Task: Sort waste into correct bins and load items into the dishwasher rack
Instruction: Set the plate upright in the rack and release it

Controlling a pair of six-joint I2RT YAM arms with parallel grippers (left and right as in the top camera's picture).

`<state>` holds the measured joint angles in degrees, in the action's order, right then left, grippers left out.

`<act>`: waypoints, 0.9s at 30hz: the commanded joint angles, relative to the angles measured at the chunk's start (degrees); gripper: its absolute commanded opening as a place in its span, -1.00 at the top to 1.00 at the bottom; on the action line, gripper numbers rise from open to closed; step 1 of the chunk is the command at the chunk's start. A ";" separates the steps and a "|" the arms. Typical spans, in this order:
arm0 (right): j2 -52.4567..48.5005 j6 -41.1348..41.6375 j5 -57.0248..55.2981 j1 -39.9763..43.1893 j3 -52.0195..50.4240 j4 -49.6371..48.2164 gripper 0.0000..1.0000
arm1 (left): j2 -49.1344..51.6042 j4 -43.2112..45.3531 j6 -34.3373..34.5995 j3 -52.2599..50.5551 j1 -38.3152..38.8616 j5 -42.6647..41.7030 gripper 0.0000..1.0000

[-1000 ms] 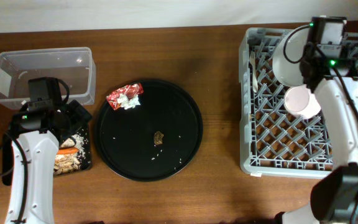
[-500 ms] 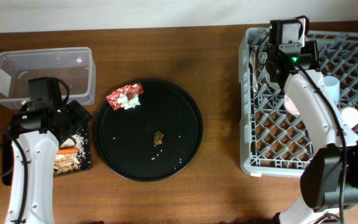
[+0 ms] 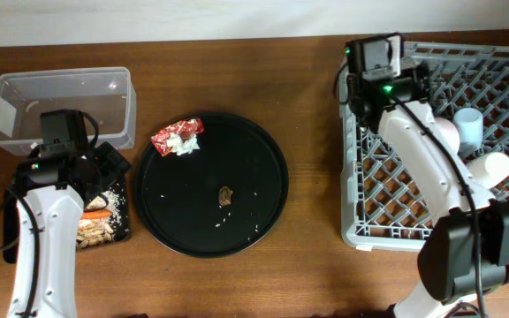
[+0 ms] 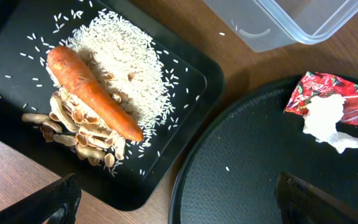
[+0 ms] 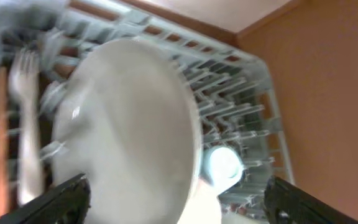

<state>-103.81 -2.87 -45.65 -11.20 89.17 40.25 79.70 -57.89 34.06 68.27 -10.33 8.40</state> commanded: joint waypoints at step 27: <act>5.84 19.91 34.49 9.14 30.01 51.25 -0.97 | -0.96 -0.09 -0.26 1.11 -0.24 0.02 -0.98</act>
<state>-98.52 13.50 -7.64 -6.70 118.65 92.01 79.70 -57.89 34.09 68.27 -10.33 8.40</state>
